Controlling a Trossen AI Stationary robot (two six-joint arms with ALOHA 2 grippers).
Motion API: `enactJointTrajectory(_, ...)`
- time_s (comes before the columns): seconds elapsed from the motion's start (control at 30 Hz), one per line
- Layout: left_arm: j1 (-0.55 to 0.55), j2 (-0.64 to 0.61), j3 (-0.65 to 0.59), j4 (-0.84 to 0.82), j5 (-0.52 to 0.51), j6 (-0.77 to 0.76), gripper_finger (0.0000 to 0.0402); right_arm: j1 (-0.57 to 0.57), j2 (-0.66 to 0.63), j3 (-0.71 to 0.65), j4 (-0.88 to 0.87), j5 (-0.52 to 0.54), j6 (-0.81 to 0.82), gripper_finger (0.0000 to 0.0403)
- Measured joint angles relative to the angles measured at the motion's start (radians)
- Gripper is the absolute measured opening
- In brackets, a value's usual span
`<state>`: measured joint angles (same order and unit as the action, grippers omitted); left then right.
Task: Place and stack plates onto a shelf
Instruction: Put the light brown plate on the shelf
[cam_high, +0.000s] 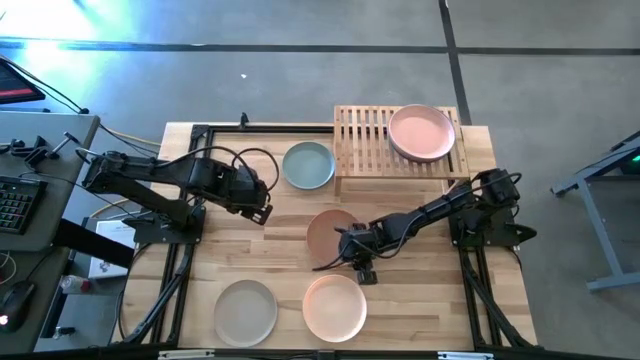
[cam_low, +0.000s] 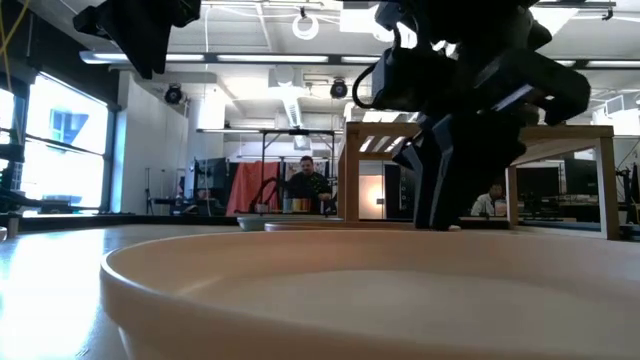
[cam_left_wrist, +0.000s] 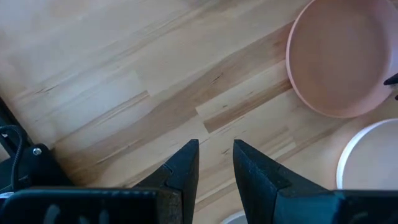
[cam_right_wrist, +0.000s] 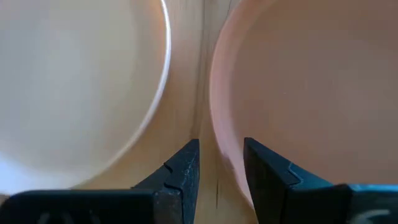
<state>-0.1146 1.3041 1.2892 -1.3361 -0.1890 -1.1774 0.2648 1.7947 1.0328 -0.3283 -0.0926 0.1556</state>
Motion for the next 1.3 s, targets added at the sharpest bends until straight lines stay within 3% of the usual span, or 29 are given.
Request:
enactJointTrajectory(0.4,0.000,0.000,0.000,0.000,-0.004,0.001,0.0090,0.011,0.008,0.000,-0.009,0.100,-0.067,0.0105)
enactJointTrajectory(0.93,0.000,0.000,0.000,0.004,-0.004,0.003,0.0090,0.011,0.041,0.000,-0.024,0.095,-0.070,0.0102)
enactJointTrajectory(1.03,0.000,0.000,0.000,0.004,-0.005,0.003,0.0090,0.011,0.041,0.000,-0.025,0.097,-0.070,0.0081)
enactJointTrajectory(1.2,0.000,0.000,0.000,0.003,-0.005,0.003,0.0090,0.011,0.041,0.001,-0.019,0.086,-0.074,0.0011)
enactJointTrajectory(1.3,0.000,0.000,0.000,0.003,-0.008,0.003,0.0090,0.010,0.039,0.002,-0.018,0.072,-0.060,0.0013)
